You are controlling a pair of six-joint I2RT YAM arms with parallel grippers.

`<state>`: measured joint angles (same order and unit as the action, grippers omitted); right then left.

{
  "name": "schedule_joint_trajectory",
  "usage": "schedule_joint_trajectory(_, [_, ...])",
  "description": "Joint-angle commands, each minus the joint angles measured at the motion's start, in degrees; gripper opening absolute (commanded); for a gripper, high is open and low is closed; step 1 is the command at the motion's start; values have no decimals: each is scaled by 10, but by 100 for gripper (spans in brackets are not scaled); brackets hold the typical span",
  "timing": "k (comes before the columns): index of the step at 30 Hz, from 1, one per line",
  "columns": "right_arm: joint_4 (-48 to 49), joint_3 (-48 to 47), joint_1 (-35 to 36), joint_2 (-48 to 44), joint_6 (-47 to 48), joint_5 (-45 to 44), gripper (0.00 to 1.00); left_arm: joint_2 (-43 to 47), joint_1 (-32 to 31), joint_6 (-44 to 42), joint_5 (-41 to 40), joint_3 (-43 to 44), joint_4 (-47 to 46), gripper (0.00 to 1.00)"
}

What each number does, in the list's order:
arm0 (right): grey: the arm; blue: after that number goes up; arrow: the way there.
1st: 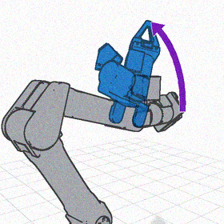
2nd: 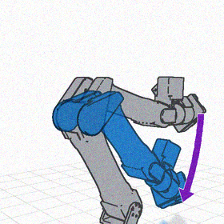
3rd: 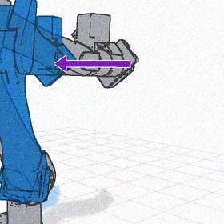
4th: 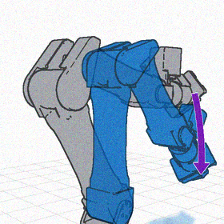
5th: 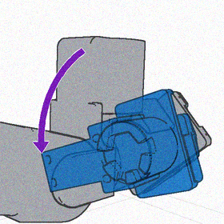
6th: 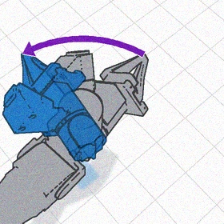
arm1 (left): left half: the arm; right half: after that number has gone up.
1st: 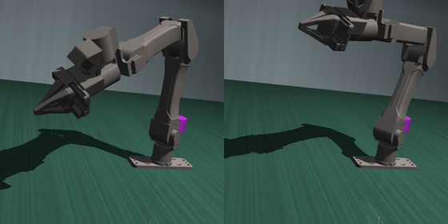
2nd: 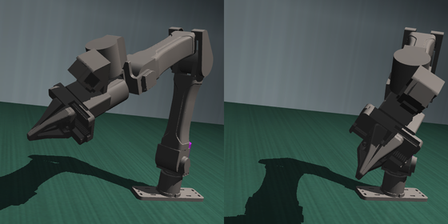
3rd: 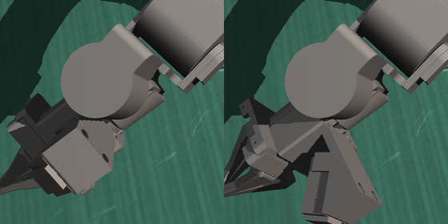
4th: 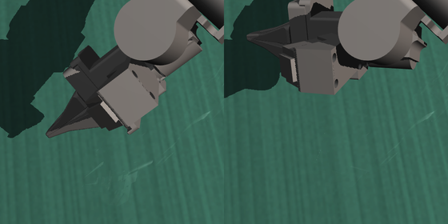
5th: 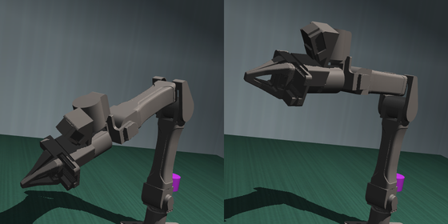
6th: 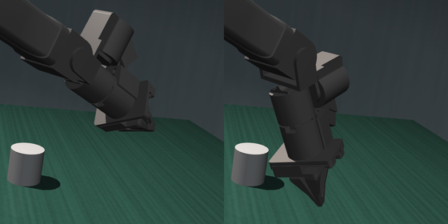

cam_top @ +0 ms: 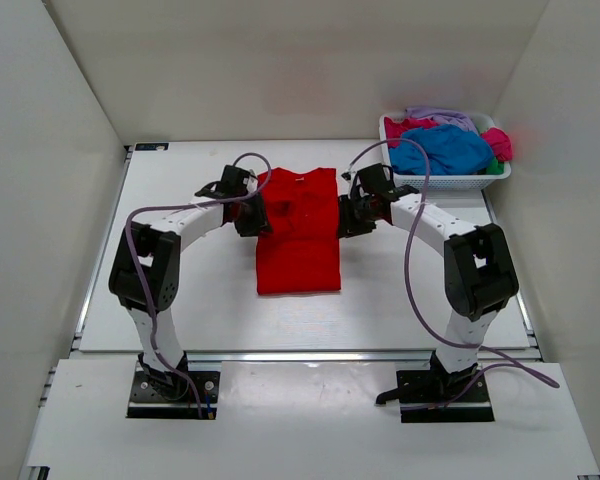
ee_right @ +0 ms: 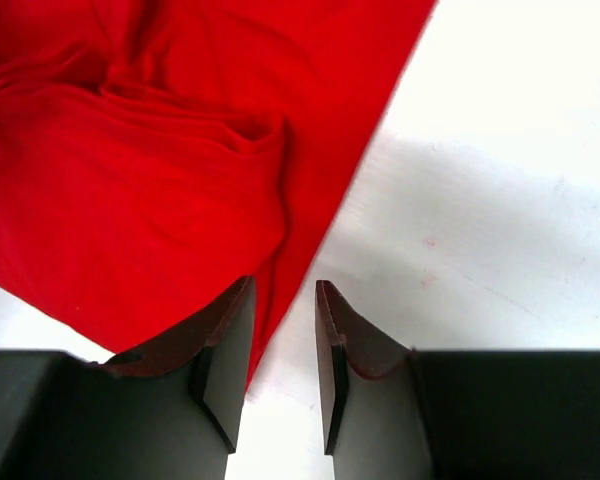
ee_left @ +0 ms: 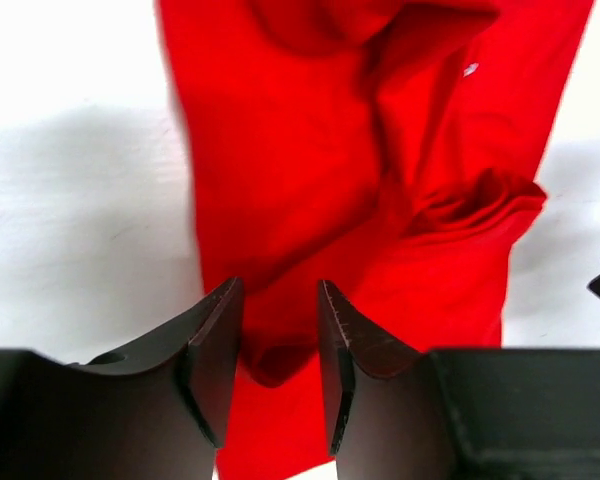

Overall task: Fold and stack the t-shirts
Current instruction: Fold the folded rectangular tshirt in 1/3 of the way

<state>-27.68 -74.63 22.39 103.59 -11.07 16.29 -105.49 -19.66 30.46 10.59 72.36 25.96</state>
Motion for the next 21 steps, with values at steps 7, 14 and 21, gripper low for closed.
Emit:
schedule_joint_trajectory(7, [83,16,-1,-15,45,62,34,6,8,-15,23,-5,-23,50])
schedule_joint_trajectory(14, [132,17,-2,21,30,85,42,4,9,-19,35,-23,-37,49])
schedule_joint_trajectory(21, [142,-7,9,73,28,79,41,-10,2,-19,36,-8,-37,43])
